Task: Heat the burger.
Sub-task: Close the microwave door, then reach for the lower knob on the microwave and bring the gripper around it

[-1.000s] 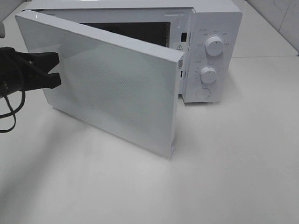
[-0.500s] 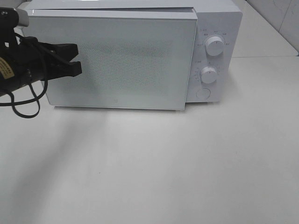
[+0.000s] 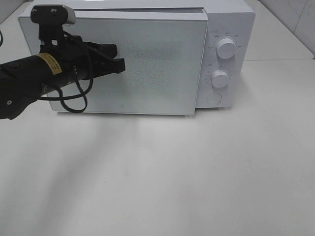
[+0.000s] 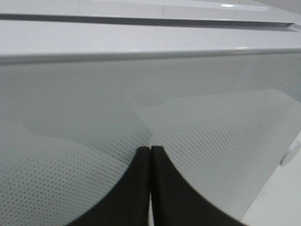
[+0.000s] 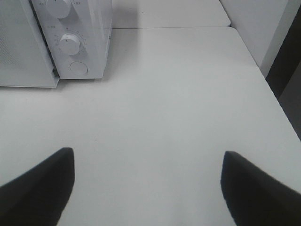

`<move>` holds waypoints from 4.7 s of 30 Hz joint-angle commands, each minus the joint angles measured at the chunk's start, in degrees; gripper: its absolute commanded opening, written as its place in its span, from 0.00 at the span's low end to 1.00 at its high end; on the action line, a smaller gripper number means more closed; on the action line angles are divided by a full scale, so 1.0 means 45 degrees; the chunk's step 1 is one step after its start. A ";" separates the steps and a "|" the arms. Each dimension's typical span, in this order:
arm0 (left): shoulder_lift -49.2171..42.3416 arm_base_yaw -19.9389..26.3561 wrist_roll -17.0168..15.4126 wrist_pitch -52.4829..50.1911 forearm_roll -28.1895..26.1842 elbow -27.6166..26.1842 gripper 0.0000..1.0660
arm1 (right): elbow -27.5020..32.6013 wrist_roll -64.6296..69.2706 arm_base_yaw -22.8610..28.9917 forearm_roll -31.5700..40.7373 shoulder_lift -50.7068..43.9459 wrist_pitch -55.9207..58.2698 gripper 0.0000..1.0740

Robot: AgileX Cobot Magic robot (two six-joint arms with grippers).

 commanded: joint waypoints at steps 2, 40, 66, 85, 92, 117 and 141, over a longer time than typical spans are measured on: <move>0.0280 -0.0293 0.0344 0.0344 -0.0535 -0.0738 0.00 | 0.0025 -0.0076 -0.0102 -0.0038 -0.0369 -0.0115 0.70; 0.3043 -0.2024 0.0420 0.2355 -0.1070 -0.6201 0.00 | 0.0025 -0.0076 -0.0102 -0.0038 -0.0369 -0.0115 0.70; 0.0942 -0.3731 -0.0064 1.1255 -0.0879 -0.6201 0.93 | 0.0025 -0.0076 -0.0102 -0.0038 -0.0369 -0.0115 0.70; -0.0611 -0.3731 0.0789 2.1925 -0.0879 -0.6201 0.92 | 0.0025 -0.0076 -0.0102 -0.0038 -0.0369 -0.0115 0.70; -0.0726 -0.3731 0.1082 2.3619 -0.0891 -0.6201 0.92 | 0.0025 -0.0076 -0.0102 -0.0038 -0.0369 -0.0115 0.70; -0.4087 0.3858 0.3832 2.3886 -0.4125 -0.2725 0.92 | 0.0025 -0.0076 -0.0102 -0.0038 -0.0369 -0.0115 0.70; -1.1472 0.5411 0.3947 2.2969 -0.3196 0.3603 0.92 | 0.0025 -0.0076 -0.0102 -0.0038 -0.0369 -0.0115 0.70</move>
